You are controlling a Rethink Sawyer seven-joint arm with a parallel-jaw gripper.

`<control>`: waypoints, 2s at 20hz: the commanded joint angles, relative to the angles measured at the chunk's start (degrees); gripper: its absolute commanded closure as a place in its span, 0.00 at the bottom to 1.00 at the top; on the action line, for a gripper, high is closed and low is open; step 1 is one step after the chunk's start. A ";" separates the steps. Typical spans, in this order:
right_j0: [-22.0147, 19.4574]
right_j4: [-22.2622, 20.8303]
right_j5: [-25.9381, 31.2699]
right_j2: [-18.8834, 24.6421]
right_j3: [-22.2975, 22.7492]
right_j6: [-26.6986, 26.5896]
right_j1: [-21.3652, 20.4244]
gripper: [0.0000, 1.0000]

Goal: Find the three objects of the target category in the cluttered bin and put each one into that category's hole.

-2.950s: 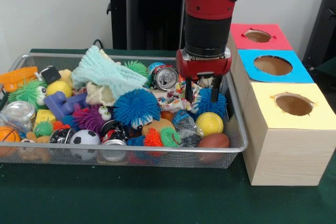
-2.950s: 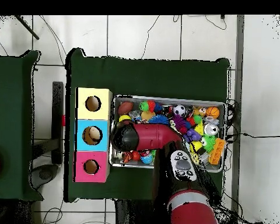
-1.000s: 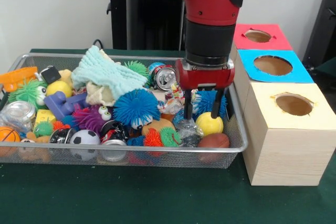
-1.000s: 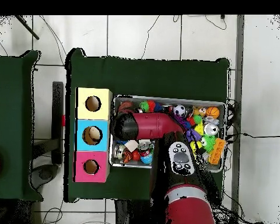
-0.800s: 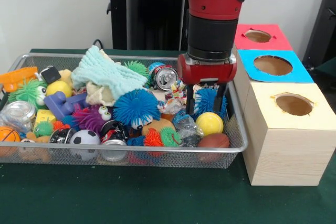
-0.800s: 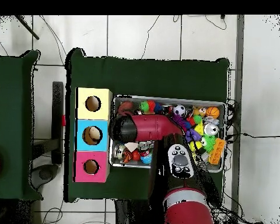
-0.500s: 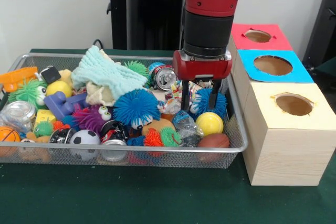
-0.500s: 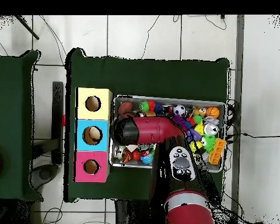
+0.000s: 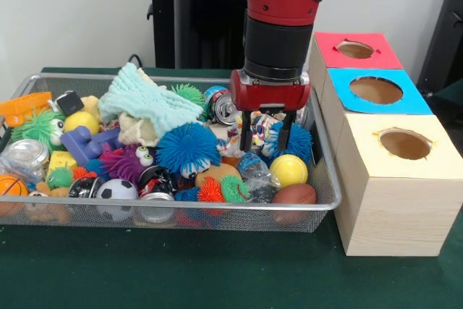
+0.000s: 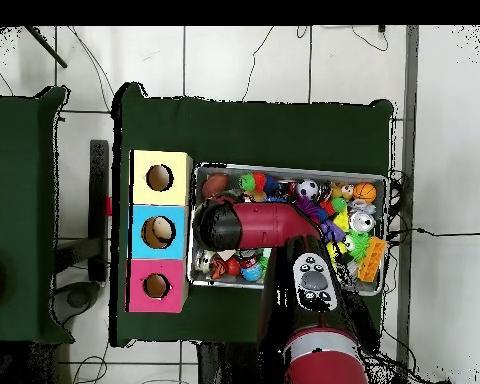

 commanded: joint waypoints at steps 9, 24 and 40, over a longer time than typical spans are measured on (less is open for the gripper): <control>-0.35 -2.01 -4.48 1.04 2.13 6.85 5.60 0.00; -0.49 -2.11 -7.58 1.22 -2.16 6.64 10.46 0.00; -1.46 -1.46 -8.66 2.47 -7.47 5.24 13.29 0.00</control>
